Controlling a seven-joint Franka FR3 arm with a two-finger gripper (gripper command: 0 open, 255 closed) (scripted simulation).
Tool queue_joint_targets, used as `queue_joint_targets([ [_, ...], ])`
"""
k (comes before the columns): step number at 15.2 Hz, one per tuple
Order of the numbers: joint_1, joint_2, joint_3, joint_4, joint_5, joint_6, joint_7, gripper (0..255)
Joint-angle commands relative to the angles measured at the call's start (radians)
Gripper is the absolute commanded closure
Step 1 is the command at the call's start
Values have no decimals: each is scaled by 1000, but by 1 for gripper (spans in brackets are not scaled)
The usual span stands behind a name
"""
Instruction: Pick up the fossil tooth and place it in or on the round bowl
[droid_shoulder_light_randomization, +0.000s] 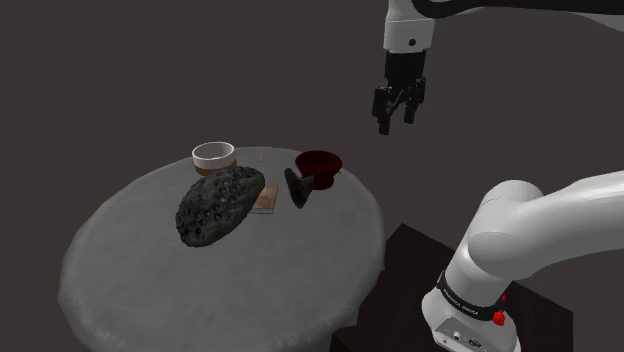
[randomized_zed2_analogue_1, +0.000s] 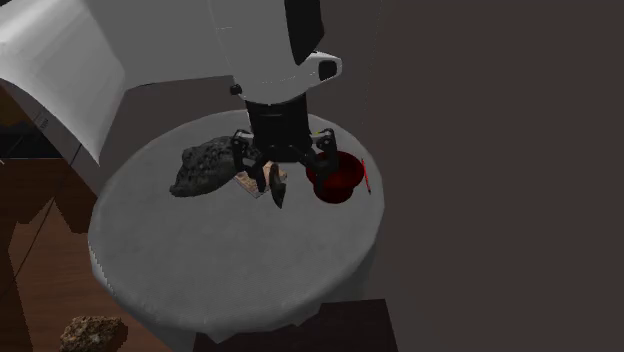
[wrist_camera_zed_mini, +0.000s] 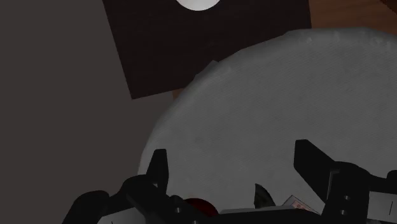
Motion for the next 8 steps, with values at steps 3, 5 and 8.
queue_joint_targets([
  [3, 9, 49, -9, -17, -1, 67, -20, 0],
  [5, 17, 102, -17, -28, -2, 133, -41, 0],
  [8, 30, 190, -28, -35, 0, 229, -72, 0],
])
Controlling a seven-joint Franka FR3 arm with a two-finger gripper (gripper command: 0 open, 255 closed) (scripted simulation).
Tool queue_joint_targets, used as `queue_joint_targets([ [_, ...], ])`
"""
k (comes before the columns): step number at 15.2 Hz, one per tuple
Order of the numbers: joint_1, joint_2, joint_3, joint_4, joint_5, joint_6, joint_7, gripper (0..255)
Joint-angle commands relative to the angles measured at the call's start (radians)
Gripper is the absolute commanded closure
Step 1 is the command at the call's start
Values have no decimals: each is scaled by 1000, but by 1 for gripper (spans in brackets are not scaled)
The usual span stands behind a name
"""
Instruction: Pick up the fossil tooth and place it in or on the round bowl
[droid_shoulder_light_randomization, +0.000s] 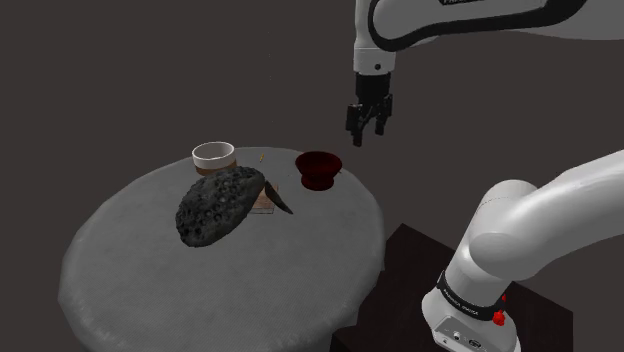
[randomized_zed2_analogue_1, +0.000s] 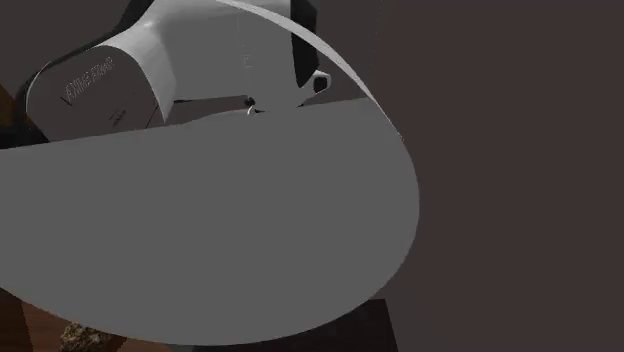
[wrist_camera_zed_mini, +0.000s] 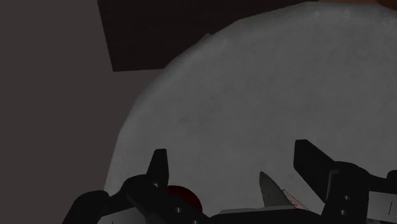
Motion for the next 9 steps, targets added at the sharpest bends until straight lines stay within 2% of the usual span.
queue_joint_targets([
  [1, 8, 49, -8, -11, 1, 63, -23, 0],
  [9, 42, 321, -24, 43, 19, 285, -111, 0],
])
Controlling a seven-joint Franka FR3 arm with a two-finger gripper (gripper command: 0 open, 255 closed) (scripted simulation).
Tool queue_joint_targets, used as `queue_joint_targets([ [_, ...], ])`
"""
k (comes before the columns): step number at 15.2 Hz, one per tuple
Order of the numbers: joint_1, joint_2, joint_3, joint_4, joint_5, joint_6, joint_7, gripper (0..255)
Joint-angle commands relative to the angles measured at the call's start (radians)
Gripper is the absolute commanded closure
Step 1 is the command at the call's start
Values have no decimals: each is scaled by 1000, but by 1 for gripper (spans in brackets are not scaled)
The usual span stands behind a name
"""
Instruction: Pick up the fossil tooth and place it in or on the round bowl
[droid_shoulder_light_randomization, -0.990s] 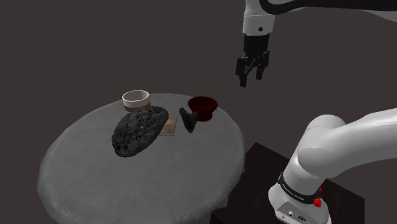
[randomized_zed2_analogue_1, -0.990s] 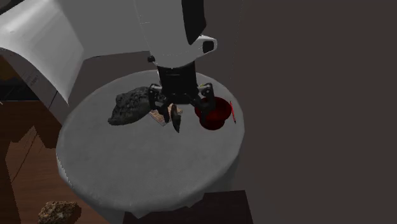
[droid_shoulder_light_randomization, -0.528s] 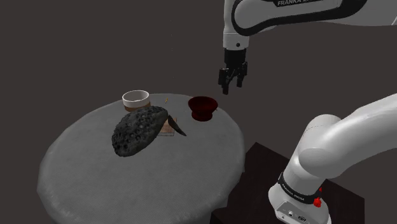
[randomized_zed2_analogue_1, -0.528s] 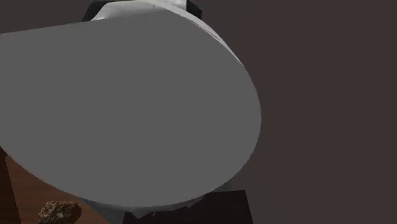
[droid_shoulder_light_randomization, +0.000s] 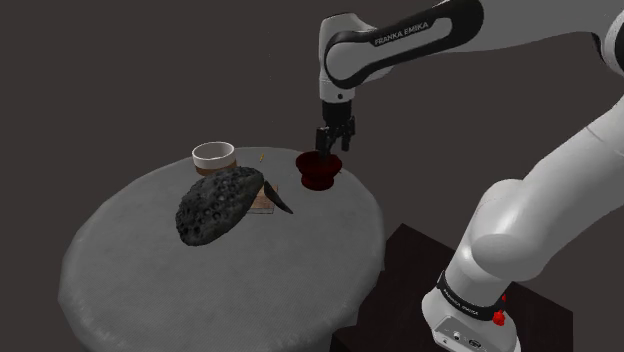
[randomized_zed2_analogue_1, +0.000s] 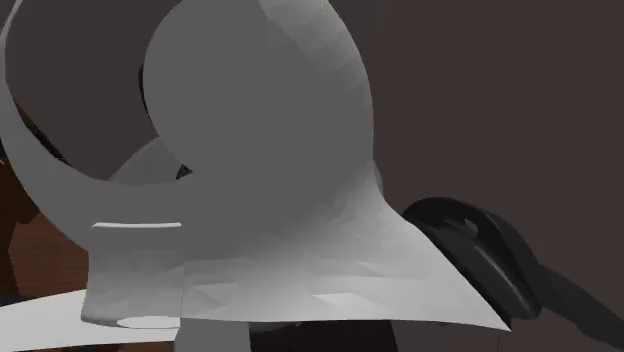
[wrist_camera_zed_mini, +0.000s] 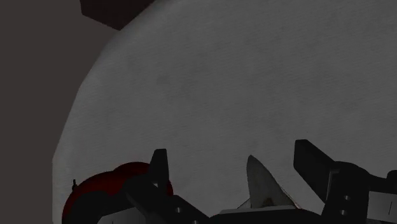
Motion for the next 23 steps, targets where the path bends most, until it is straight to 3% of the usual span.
queue_joint_targets([
  [1, 10, 73, -1, 24, 8, 50, -21, 0],
  [11, 41, 442, 12, 218, 52, 227, -134, 0],
  [23, 41, 505, 14, 178, 56, 330, -141, 0],
])
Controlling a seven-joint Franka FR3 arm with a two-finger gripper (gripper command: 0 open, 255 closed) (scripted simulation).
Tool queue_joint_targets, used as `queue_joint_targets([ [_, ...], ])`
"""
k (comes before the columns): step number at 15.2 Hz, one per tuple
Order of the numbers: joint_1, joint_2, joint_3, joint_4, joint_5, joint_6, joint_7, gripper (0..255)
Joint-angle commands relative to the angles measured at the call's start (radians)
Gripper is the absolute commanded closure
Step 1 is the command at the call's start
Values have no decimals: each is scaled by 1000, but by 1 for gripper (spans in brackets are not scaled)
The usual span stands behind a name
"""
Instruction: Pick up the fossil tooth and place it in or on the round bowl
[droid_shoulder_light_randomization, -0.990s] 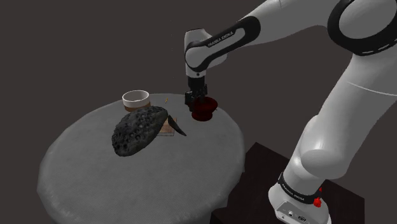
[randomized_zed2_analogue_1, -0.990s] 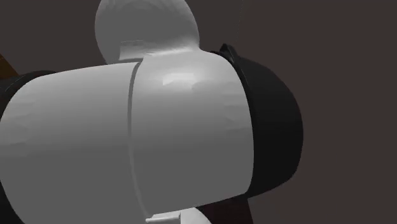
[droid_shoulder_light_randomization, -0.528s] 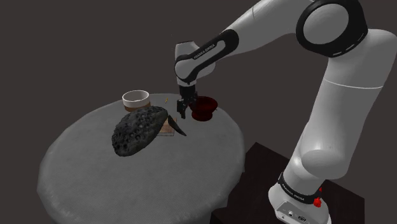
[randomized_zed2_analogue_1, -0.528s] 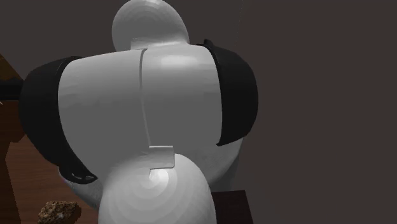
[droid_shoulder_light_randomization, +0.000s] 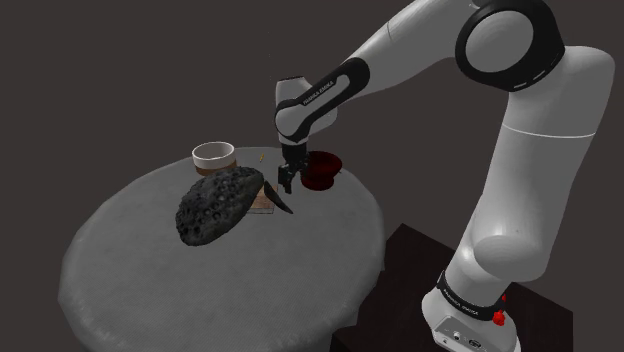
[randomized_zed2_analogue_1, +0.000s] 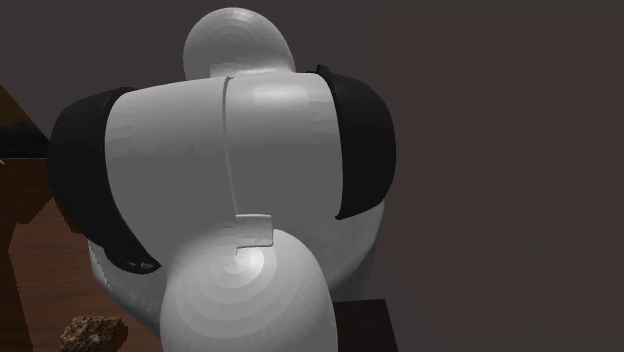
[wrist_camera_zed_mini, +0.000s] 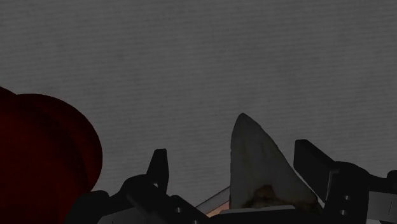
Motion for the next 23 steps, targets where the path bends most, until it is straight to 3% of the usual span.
queue_joint_targets([
  [1, 0, 1, 0, 0, 0, 1, -1, 0],
  [4, 0, 1, 0, 0, 0, 1, 0, 0],
  [5, 0, 1, 0, 0, 0, 1, 0, 255],
  [14, 0, 1, 0, 0, 0, 1, 0, 255],
  [15, 0, 1, 0, 0, 0, 1, 0, 0],
  [17, 64, -90, 13, -170, -153, 238, 259, 0],
  [18, 92, -115, 20, -233, -284, 338, 438, 0],
  [20, 133, -124, 35, -299, -670, 455, 908, 0],
  [23, 130, -81, 22, -287, -706, 486, 935, 0],
])
